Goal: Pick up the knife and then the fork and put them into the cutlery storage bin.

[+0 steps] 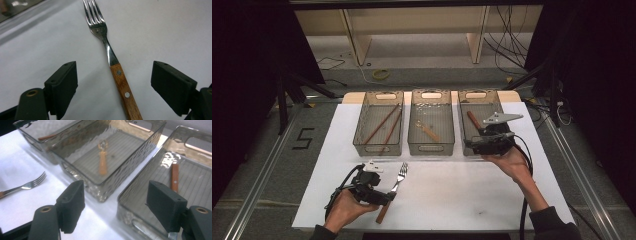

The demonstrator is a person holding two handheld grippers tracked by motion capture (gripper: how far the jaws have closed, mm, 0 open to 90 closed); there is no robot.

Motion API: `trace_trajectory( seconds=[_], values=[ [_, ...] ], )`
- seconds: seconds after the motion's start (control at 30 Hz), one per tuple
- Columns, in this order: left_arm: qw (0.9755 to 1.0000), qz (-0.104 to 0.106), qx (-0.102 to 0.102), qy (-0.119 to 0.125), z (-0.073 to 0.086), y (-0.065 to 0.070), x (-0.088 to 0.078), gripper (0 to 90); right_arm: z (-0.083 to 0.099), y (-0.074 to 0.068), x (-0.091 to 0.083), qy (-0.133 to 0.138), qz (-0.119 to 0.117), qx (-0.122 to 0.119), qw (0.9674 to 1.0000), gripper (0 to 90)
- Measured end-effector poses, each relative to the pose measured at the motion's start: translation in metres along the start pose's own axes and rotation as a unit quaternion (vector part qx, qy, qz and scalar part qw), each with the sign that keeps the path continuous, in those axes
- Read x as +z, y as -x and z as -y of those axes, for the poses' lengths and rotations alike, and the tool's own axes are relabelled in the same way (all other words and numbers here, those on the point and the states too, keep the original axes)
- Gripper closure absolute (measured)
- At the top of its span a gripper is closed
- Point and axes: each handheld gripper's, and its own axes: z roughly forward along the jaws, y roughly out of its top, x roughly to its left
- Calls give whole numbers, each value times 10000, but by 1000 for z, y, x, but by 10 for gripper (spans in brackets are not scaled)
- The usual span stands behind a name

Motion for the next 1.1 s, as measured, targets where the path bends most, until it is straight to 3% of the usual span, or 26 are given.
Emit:
trace_trajectory(
  seconds=[0.17,0.43,0.8,1.1],
  values=[
    [9999,51,2,-135,2,2,2,222,14,-4,-9,95,-55,59,9999,313],
    [9988,86,187,-444,6,6,6,233,31,-10,-20,253,-144,145,9995,309],
    [9952,175,449,-854,11,10,10,292,43,-18,-20,124,-254,99,9995,302],
    [9935,205,633,-928,13,14,10,367,53,-29,-18,82,-440,81,9990,289]
  ],
)
